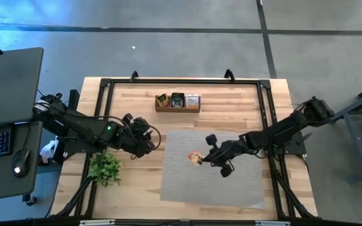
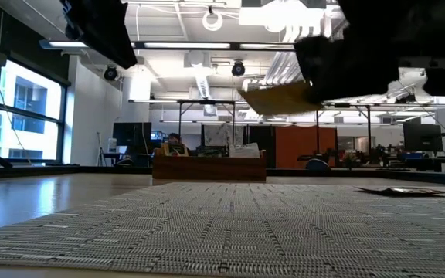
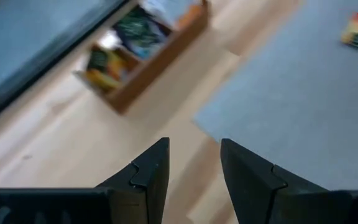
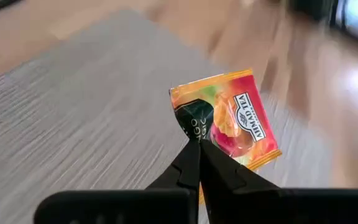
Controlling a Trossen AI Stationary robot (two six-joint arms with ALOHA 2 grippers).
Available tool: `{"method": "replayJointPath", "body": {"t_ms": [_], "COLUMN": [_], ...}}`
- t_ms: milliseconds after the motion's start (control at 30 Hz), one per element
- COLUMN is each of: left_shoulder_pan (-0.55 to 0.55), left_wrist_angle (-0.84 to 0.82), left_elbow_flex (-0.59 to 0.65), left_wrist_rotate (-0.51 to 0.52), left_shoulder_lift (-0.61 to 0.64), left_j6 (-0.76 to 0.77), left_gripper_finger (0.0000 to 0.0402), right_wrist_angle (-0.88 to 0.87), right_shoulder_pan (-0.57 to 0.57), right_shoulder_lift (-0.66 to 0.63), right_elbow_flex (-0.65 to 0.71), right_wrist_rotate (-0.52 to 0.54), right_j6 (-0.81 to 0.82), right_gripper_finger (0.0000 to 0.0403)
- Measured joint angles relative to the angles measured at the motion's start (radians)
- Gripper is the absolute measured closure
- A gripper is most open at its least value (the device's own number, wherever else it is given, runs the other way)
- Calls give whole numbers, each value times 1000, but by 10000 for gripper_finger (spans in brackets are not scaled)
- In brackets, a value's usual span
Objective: Pick & Place Tea
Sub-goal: Put the orange tea bag into the left section of the wooden organizer
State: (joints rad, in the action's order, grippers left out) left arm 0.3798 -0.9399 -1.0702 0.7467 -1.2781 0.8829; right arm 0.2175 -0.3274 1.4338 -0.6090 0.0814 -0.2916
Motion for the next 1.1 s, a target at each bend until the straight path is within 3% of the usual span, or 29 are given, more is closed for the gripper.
{"method": "replayJointPath", "body": {"t_ms": [167, 300, 433, 567, 833, 1100], "left_shoulder_pan": [-15, -70, -142, -230, -343, -346], "left_wrist_angle": [139, 275, 371, 374, 362, 402], "left_elbow_flex": [0, 0, -1, -1, 0, -1], "left_wrist_rotate": [-158, -386, -599, -734, -929, -1032], "left_shoulder_lift": [0, -18, -17, -18, -18, -93], "left_j6": [-172, -327, -379, -390, -438, -433], "left_gripper_finger": [260, 260, 260, 260, 260, 260], "right_wrist_angle": [114, 174, 159, 159, 84, 77], "right_shoulder_pan": [1, 1, 7, 8, 16, 65], "right_shoulder_lift": [52, 123, 207, 263, 300, 355], "right_elbow_flex": [-2, -18, -98, -208, -371, -432], "right_wrist_rotate": [-29, -22, 68, 158, 201, 191], "right_j6": [-405, -736, -912, -1104, -1273, -1317], "right_gripper_finger": [402, 402, 402, 402, 402, 403]}}
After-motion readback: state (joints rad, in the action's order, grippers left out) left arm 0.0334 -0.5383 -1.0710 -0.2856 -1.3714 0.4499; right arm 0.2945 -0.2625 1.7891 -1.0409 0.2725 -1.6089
